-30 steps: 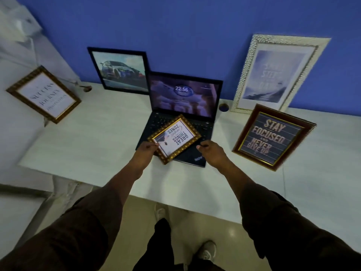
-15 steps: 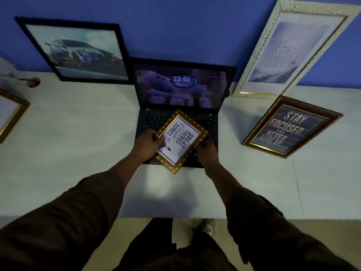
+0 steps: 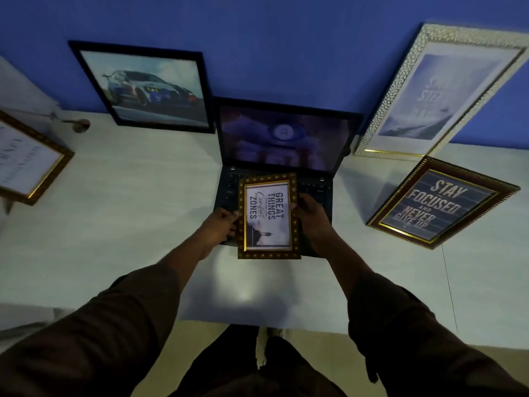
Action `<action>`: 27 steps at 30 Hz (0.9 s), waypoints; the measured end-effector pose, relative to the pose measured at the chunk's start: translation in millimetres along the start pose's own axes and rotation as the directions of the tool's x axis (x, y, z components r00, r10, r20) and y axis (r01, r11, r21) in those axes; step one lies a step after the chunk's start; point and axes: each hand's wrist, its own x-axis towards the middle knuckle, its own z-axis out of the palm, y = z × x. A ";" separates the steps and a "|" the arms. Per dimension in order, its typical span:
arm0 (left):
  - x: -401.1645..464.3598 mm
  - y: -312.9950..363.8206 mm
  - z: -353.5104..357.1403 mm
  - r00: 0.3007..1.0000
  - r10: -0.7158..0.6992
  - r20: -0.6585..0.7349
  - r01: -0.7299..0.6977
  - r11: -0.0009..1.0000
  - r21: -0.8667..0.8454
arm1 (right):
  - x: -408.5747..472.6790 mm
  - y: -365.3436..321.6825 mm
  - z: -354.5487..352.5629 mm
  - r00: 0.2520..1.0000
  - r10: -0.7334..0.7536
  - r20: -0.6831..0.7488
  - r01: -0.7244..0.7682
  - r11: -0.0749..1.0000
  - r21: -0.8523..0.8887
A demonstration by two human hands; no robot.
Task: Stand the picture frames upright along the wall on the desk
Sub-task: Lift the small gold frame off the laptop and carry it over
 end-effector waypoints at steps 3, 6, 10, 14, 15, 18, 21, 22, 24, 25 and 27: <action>-21.0 -4.7 -13.1 0.988 0.033 -0.154 -0.048 0.995 -0.091 | -8.4 -12.2 -2.2 0.990 -0.053 0.133 0.069 0.991 -0.116; -45.7 -1.7 -25.5 0.951 0.108 -0.288 -0.137 0.987 -0.080 | -14.5 -31.6 3.4 0.959 -0.092 0.266 0.159 0.957 -0.244; -92.5 -8.4 -33.9 0.936 0.237 -0.262 -0.253 0.967 -0.032 | -20.8 -56.9 27.0 0.856 -0.112 0.505 0.324 0.877 -0.356; -139.2 -42.5 -43.5 0.922 0.230 -0.313 -0.274 0.956 -0.106 | -27.3 -72.3 68.6 0.756 -0.117 0.644 0.450 0.807 -0.382; -146.3 -49.7 -46.1 0.919 0.221 -0.327 -0.279 0.950 -0.143 | -27.2 -76.1 77.9 0.734 -0.112 0.670 0.490 0.770 -0.408; -166.6 -68.0 -53.5 0.894 0.179 -0.411 -0.297 0.923 -0.244 | -24.5 -81.9 99.2 0.719 -0.119 0.685 0.589 0.628 -0.509; -183.8 -86.5 -65.7 0.849 0.111 -0.517 -0.321 0.885 -0.337 | -24.8 -84.2 114.3 0.757 -0.139 0.638 0.561 0.638 -0.527; -187.8 -93.1 -69.8 0.835 0.085 -0.543 -0.326 0.872 -0.365 | -26.1 -84.0 118.1 0.771 -0.135 0.622 0.534 0.668 -0.518; -193.0 -104.7 -76.4 0.815 0.029 -0.579 -0.336 0.837 -0.431 | -28.8 -85.5 122.9 0.791 -0.087 0.606 0.455 0.746 -0.487; -194.9 -109.9 -79.8 0.803 0.002 -0.596 -0.348 0.813 -0.467 | -30.5 -86.4 126.8 0.791 -0.055 0.609 0.411 0.786 -0.463; -196.9 -116.3 -84.8 0.786 -0.043 -0.617 -0.377 0.758 -0.533 | -32.7 -84.8 134.8 0.796 -0.011 0.605 0.310 0.866 -0.392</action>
